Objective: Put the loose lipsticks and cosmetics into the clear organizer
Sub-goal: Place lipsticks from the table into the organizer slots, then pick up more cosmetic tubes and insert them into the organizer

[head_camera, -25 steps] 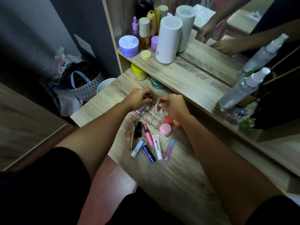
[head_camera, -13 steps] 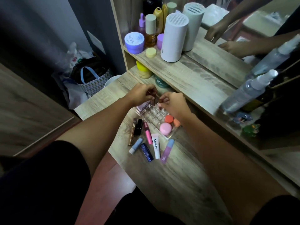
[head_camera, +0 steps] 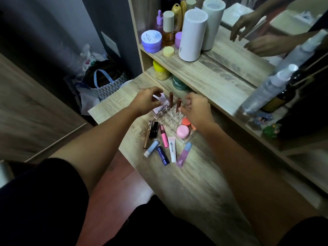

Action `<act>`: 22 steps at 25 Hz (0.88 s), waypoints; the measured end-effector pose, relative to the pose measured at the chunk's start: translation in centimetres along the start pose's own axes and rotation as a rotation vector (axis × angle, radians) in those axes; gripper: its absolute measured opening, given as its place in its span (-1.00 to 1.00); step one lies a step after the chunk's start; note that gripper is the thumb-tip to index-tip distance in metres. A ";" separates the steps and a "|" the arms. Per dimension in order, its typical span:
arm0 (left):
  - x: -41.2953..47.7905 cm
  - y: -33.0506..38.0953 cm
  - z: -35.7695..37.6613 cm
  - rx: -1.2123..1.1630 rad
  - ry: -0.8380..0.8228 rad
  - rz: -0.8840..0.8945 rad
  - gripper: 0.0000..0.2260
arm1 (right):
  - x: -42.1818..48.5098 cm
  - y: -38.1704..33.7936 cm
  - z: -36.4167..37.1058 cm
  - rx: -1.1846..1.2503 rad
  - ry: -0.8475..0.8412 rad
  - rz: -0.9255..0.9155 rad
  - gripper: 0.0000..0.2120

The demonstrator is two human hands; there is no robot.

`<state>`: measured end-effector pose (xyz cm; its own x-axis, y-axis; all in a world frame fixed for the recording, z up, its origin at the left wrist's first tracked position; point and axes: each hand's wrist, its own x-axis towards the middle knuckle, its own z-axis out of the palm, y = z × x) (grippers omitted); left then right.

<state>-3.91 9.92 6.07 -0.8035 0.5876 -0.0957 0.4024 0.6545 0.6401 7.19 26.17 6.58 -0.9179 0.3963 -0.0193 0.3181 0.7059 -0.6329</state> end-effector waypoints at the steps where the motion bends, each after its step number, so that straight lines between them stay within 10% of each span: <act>1: -1.3 -0.2 0.2 -0.015 0.017 -0.010 -0.70 | -1.0 0.1 0.3 0.027 0.014 0.000 -0.73; 11: -14.1 -1.7 6.6 0.016 -0.048 -0.143 -0.91 | -11.9 4.0 5.2 0.019 0.082 0.419 -0.75; 22: -9.0 1.6 10.1 0.132 0.115 -0.337 -0.80 | -11.5 4.4 6.7 0.110 0.036 0.591 -0.69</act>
<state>8.40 10.50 0.28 -0.9414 0.2766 -0.1928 0.1543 0.8620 0.4829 17.55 20.79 -1.14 -0.5835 0.7243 -0.3673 0.7440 0.2953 -0.5994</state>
